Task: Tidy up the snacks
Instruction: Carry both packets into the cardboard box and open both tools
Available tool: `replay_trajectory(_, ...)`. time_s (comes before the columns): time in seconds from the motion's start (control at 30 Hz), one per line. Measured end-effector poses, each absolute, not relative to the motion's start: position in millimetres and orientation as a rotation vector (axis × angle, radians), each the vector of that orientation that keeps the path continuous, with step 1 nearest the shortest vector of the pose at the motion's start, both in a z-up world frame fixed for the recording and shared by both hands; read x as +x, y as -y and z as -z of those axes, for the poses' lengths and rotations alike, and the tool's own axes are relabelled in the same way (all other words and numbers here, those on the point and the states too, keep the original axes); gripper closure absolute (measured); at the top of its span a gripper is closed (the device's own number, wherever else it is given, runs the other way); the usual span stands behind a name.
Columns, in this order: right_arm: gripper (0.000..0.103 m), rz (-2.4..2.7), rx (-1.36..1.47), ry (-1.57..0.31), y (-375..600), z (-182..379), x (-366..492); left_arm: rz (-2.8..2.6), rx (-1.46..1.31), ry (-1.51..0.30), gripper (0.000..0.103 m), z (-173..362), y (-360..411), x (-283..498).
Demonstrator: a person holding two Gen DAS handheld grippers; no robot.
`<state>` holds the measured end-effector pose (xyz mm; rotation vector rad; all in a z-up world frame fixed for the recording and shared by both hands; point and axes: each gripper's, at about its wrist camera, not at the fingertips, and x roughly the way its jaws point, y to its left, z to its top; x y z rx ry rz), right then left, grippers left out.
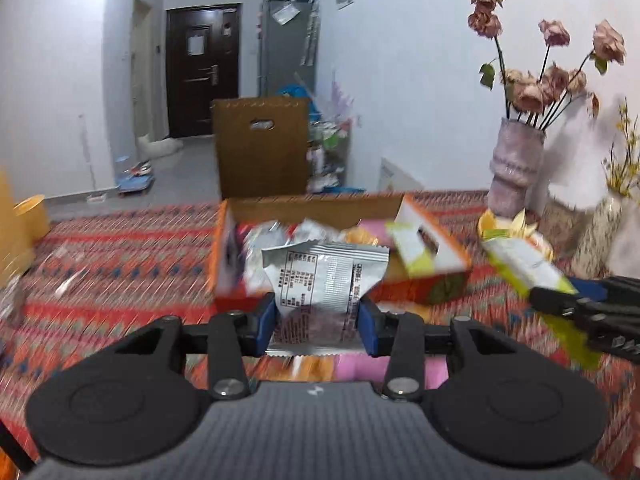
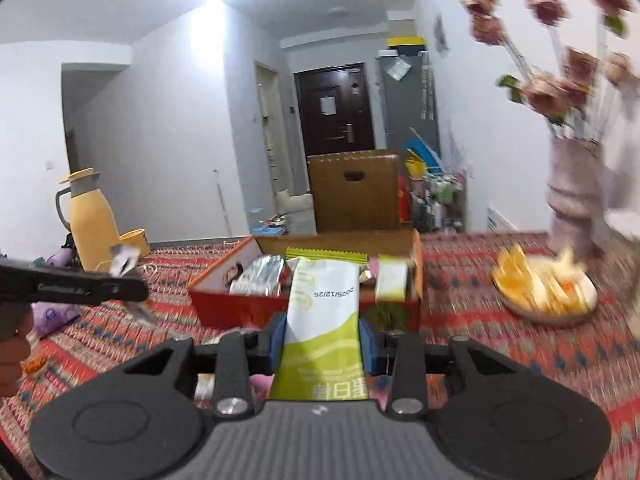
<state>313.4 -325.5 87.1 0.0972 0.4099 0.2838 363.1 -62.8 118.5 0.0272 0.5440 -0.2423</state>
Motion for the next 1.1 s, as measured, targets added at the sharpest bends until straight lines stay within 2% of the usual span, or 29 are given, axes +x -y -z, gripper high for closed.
replay_trajectory(0.23,0.066,-0.249,0.035,-0.480,307,-90,456,0.316,0.049,-0.619,0.060,-108,108,513)
replay_trajectory(0.43,0.067,-0.135,0.016,-0.621,286,-45,572,0.260,0.006,-0.728,0.060,-69,141,634)
replay_trajectory(0.57,0.066,-0.103,0.005,-0.677,275,-18,606,0.247,-0.083,-0.808,0.060,-42,148,684)
replay_trajectory(0.6,0.065,-0.094,-0.016,-0.682,270,-13,610,0.229,-0.085,-0.814,0.055,-36,149,688)
replay_trajectory(0.67,0.061,-0.084,-0.026,-0.671,267,-13,611,0.213,-0.089,-0.839,0.039,-25,149,698)
replay_trajectory(0.7,0.051,-0.089,-0.015,-0.669,270,-15,615,0.203,-0.100,-0.848,0.024,-23,146,700)
replay_trajectory(0.73,0.035,-0.098,-0.012,-0.671,272,-16,615,0.200,-0.113,-0.847,0.022,-21,144,700)
replay_trajectory(0.77,0.031,-0.110,-0.009,-0.670,273,-17,615,0.213,-0.120,-0.839,0.022,-22,139,698)
replay_trajectory(0.9,0.031,-0.112,0.039,-0.653,284,-25,608,0.216,-0.121,-0.812,0.020,-35,120,686)
replay_trajectory(1.1,0.031,-0.112,0.058,-0.612,300,-56,578,0.229,-0.107,-0.743,0.017,-83,92,638)
